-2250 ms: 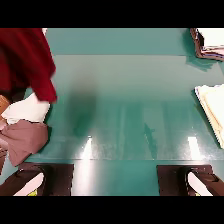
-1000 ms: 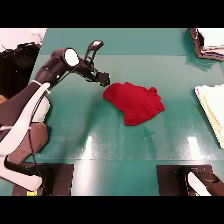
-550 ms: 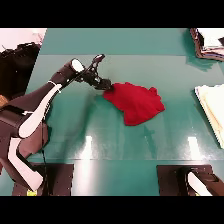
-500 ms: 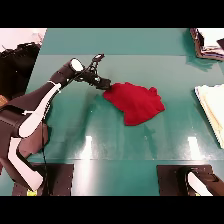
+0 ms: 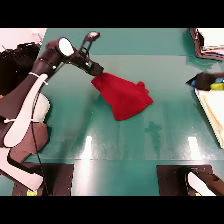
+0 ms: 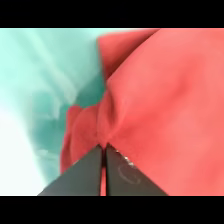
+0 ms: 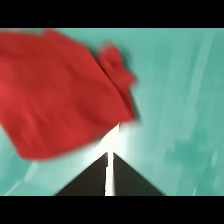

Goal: Fold the shirts.

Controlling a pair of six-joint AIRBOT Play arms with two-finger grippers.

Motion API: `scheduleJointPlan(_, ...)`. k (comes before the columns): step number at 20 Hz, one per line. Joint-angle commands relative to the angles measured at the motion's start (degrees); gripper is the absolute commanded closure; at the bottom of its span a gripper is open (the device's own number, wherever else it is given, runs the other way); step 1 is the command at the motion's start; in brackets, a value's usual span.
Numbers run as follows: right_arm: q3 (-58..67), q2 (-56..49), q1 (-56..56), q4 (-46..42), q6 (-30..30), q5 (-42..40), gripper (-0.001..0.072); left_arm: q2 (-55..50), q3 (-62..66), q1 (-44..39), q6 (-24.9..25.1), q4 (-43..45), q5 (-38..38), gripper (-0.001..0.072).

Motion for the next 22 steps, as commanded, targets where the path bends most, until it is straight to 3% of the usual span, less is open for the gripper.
scheduleJointPlan(1, -11.4, -3.9, 0.0, 4.9, 0.2, -5.5, 0.0289, 3.0, 1.0, -0.1, -0.7, 4.8, -2.4, 0.0687)
scheduleJointPlan(2, -13.1, -7.0, 0.3, 7.9, -0.9, -6.6, 0.0210, 3.0, 1.0, -0.1, -0.8, 4.8, -2.9, 0.0687)
scheduleJointPlan(7, -11.2, -23.8, 5.4, 17.6, -5.0, -16.0, 0.0225, 3.0, 1.0, -0.1, -0.9, 4.7, -3.8, 0.0687)
scheduleJointPlan(12, 0.4, -38.5, 9.7, 17.7, -4.9, -17.2, 0.0268, 3.0, 1.0, -0.1, -2.0, 4.8, -3.8, 0.0687)
scheduleJointPlan(16, 7.5, -44.0, 11.9, 17.7, -4.9, -16.3, 0.0293, 3.0, 1.0, -0.1, -2.4, 4.7, -4.0, 0.0687)
scheduleJointPlan(18, 9.9, -44.4, 12.8, 17.4, -5.1, -16.4, 0.0695, 3.0, 1.0, -0.1, -4.0, 4.7, -4.4, 0.0688)
scheduleJointPlan(22, 16.5, -38.9, 12.4, 14.9, -6.4, -15.6, 0.0696, 8.0, 1.7, -0.1, -5.5, 5.8, -1.9, 0.0688)
